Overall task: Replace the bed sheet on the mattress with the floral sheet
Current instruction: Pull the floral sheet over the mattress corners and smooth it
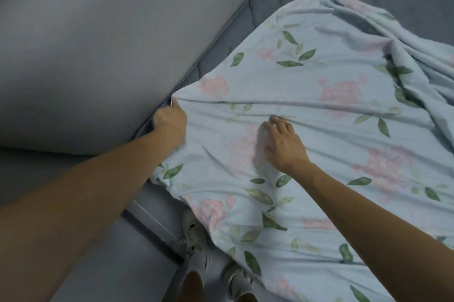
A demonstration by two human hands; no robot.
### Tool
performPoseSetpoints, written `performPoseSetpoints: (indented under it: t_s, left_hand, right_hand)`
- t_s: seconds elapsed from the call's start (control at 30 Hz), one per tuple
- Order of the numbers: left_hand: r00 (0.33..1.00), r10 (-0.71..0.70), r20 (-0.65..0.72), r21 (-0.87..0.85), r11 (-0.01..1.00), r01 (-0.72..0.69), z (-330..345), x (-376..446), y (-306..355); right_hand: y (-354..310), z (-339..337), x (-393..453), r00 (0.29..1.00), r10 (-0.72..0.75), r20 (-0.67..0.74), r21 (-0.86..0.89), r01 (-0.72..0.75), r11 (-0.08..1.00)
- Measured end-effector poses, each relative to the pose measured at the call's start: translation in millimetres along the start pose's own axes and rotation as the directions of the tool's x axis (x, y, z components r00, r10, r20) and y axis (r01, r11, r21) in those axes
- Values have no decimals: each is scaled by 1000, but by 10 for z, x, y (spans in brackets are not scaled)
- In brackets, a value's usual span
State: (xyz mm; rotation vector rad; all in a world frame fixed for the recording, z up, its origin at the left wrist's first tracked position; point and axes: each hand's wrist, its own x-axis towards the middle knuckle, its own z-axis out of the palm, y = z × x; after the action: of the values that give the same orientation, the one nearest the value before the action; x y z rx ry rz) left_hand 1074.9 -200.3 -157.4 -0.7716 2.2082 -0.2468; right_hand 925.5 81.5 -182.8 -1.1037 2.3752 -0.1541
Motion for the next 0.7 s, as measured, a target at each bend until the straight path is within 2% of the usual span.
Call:
performPoseSetpoints:
  t_s: [0.07, 0.1, 0.17, 0.2, 0.23, 0.27, 0.33, 0.37, 0.47, 0.57, 0.7]
  left_hand:
    - [998, -57, 25, -69, 996, 59, -80, -47, 94]
    - [998, -45, -48, -59, 997, 42, -125, -78, 145]
    - [971, 70, -227, -81, 993, -91, -195, -168, 294]
    - [957, 135, -257, -138, 975, -175, -205, -199, 380]
    - [959, 173, -223, -234, 946, -224, -185, -208, 460]
    - [974, 185, -133, -338, 915, -220, -150, -209, 521]
    - [989, 146, 17, -486, 865, -120, 2, -134, 579]
    - [994, 104, 16, -513, 854, -81, 98, -78, 602]
    - [996, -28, -79, -562, 827, -21, 312, 31, 680]
    - [967, -119, -226, -581, 813, -36, 434, 165, 673]
    - [932, -146, -331, -574, 815, -76, 523, 408, 457]
  right_hand:
    - [34, -30, 8, 1000, -6, -14, 27, 6, 1000]
    - [72, -46, -1, 1000, -6, -24, 36, 7, 999]
    - [193, -75, -25, 999, 10, -39, 39, -8, 999]
    - [265, -89, -43, 999, 26, -39, 35, -24, 999]
    - [340, -100, -55, 999, 37, -38, 26, -36, 999]
    - [409, -108, -70, 999, 40, -35, 15, -40, 999]
    - [520, -113, -90, 999, 17, -31, 0, -17, 1000]
    - [559, -109, -92, 999, -5, -38, -7, 5, 1000]
    - [616, -85, 6, 996, -77, -52, -34, 75, 997]
    - [576, -56, 237, 989, -139, -58, -52, 136, 989]
    - [313, -31, 732, 975, -221, -32, -87, 218, 972]
